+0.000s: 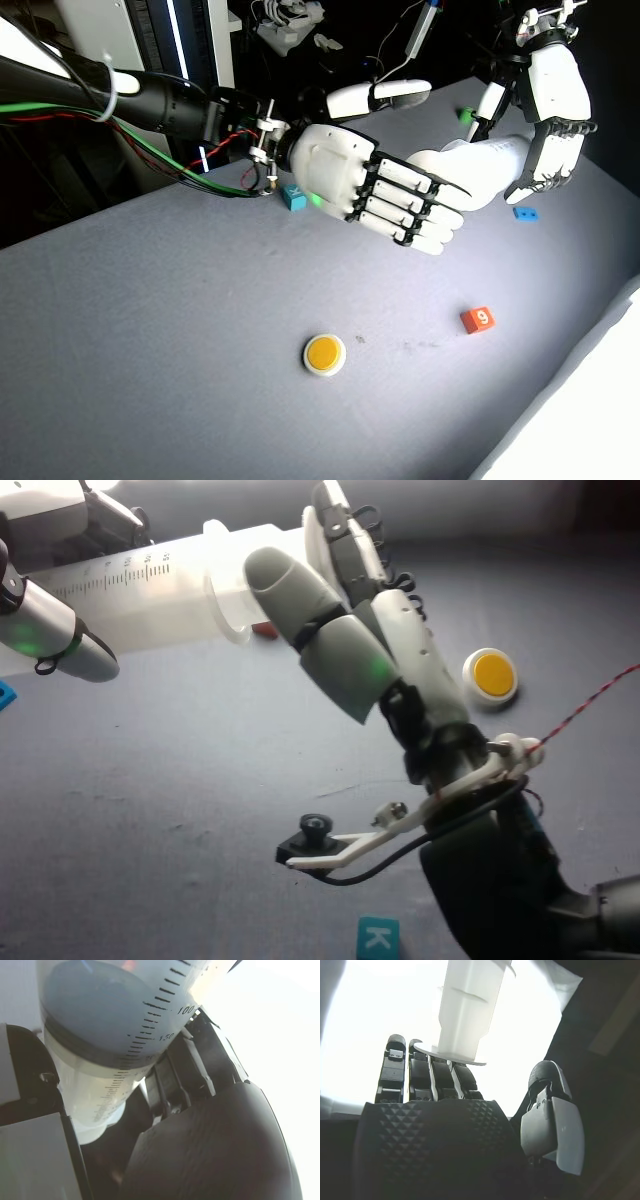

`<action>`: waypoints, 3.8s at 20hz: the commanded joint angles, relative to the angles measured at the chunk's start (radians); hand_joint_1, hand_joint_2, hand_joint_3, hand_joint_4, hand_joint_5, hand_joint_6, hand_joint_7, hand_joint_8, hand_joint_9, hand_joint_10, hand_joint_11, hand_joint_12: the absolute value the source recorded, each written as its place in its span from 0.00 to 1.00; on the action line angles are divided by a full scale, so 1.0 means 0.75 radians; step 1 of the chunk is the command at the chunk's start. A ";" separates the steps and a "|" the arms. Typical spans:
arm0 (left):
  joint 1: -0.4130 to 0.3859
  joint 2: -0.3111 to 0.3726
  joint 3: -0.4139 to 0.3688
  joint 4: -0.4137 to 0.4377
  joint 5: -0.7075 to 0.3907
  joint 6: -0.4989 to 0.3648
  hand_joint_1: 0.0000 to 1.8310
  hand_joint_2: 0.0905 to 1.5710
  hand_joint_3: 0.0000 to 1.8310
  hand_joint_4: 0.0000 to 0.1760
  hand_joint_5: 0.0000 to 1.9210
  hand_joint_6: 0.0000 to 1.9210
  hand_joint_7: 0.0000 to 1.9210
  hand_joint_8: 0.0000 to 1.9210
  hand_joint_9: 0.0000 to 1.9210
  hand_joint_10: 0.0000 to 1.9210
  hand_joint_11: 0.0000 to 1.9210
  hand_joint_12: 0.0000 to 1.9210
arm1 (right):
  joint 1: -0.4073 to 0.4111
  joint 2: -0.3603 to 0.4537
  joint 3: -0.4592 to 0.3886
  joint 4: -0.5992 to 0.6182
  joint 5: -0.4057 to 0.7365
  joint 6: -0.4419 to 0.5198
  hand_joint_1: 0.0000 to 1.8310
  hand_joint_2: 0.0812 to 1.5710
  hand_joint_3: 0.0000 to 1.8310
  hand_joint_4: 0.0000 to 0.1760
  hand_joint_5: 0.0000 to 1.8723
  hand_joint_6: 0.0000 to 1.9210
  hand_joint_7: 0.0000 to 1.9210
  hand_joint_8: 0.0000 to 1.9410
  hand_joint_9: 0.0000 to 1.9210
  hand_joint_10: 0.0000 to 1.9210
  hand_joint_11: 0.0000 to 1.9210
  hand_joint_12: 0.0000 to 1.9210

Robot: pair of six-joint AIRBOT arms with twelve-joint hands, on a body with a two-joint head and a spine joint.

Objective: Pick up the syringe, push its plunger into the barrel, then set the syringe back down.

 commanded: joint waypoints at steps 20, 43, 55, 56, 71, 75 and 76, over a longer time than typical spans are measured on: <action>-0.033 -0.034 -0.017 -0.046 -0.213 -0.053 0.74 0.71 0.00 0.00 0.45 0.67 0.50 0.48 0.44 0.65 0.33 0.66 | 0.013 -0.078 0.042 -0.331 -0.068 0.002 0.00 0.68 0.00 0.00 0.00 0.00 0.00 0.00 0.00 0.00 0.00 0.00; 0.090 -0.045 0.010 0.272 -0.218 -0.053 0.74 0.71 0.00 0.00 0.45 0.65 0.52 0.43 0.43 0.66 0.31 0.67 | -0.114 0.957 -0.488 -0.347 -0.254 0.071 0.00 0.69 0.00 0.00 0.00 0.00 0.00 0.00 0.00 0.00 0.00 0.00; 0.212 -0.103 -0.004 0.126 0.139 -0.053 0.74 0.71 0.00 0.00 0.46 0.64 0.52 0.42 0.43 0.66 0.31 0.67 | -0.284 1.056 -0.485 -0.552 -0.433 -0.124 0.00 0.69 0.00 0.00 0.00 0.00 0.00 0.00 0.00 0.00 0.00 0.00; 0.228 -0.109 -0.002 0.127 0.154 -0.053 0.74 0.71 0.00 0.00 0.46 0.65 0.52 0.42 0.43 0.66 0.31 0.67 | -0.287 1.058 -0.482 -0.549 -0.437 -0.125 0.00 0.69 0.00 0.00 0.00 0.00 0.00 0.00 0.00 0.00 0.00 0.00; 0.342 -0.297 0.106 0.122 0.190 -0.053 0.74 0.71 0.00 0.00 0.45 0.66 0.52 0.44 0.43 0.65 0.32 0.66 | -0.323 1.059 -0.467 -0.508 -0.468 -0.222 0.00 0.70 0.00 0.00 0.00 0.00 0.00 0.00 0.00 0.00 0.00 0.00; 0.352 -0.344 0.157 0.123 0.188 -0.053 0.74 0.71 0.00 0.00 0.45 0.66 0.50 0.46 0.42 0.66 0.31 0.66 | -0.322 1.055 -0.467 -0.508 -0.470 -0.231 0.00 0.70 0.00 0.00 0.00 0.00 0.00 0.00 0.00 0.00 0.00 0.00; 0.354 -0.348 0.157 0.123 0.187 -0.053 0.74 0.71 0.00 0.00 0.45 0.66 0.50 0.46 0.43 0.66 0.31 0.67 | -0.322 1.055 -0.467 -0.508 -0.475 -0.231 0.00 0.69 0.00 0.00 0.00 0.00 0.00 0.00 0.00 0.00 0.00 0.00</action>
